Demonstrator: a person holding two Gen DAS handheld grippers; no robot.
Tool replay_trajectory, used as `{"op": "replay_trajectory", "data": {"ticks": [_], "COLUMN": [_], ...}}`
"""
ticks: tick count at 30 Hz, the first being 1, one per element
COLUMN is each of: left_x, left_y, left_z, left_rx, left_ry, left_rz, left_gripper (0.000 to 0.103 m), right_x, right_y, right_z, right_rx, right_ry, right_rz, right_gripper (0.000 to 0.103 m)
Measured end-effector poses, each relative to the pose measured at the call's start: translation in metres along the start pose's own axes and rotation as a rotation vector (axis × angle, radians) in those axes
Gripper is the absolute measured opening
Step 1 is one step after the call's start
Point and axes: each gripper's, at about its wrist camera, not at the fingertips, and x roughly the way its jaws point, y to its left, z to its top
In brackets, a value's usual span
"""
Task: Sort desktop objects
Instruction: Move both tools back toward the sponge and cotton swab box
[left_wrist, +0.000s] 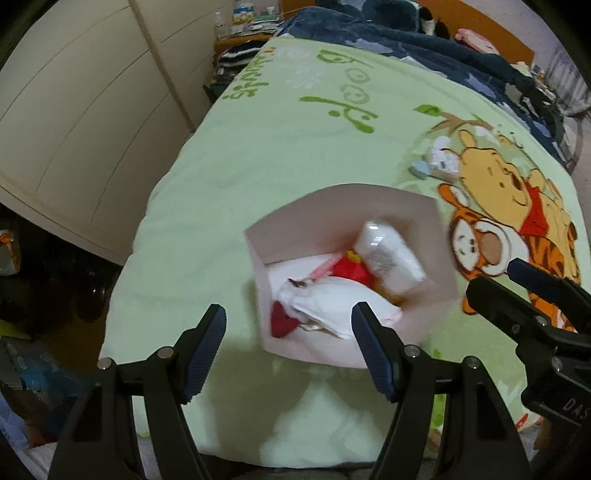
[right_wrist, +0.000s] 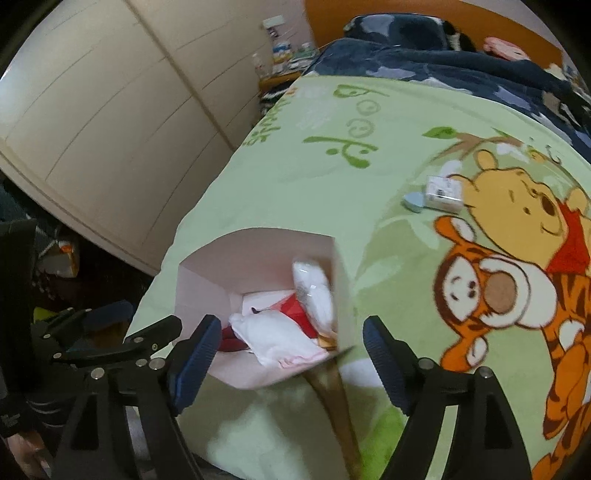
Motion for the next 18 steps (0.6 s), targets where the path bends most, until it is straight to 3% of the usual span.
{"op": "replay_trajectory", "data": {"ticks": [12,18], "left_x": [-0.032,-0.038], "left_y": [-0.090,-0.136], "left_z": [-0.016,-0.002], "left_rx": [0.128,0.162], "left_ry": [-0.030,-0.052], "left_rz": [-0.091,-0.138], "left_gripper": [0.072,0.072], "right_x": [-0.048,-0.074], "right_y": [-0.082,-0.120], "right_z": [-0.042,-0.041], "right_rx": [0.172,0.216], "right_ry": [-0.044,-0.162], "right_rz": [-0.097,-0.147], "right_gripper": [0.084,0.087]}}
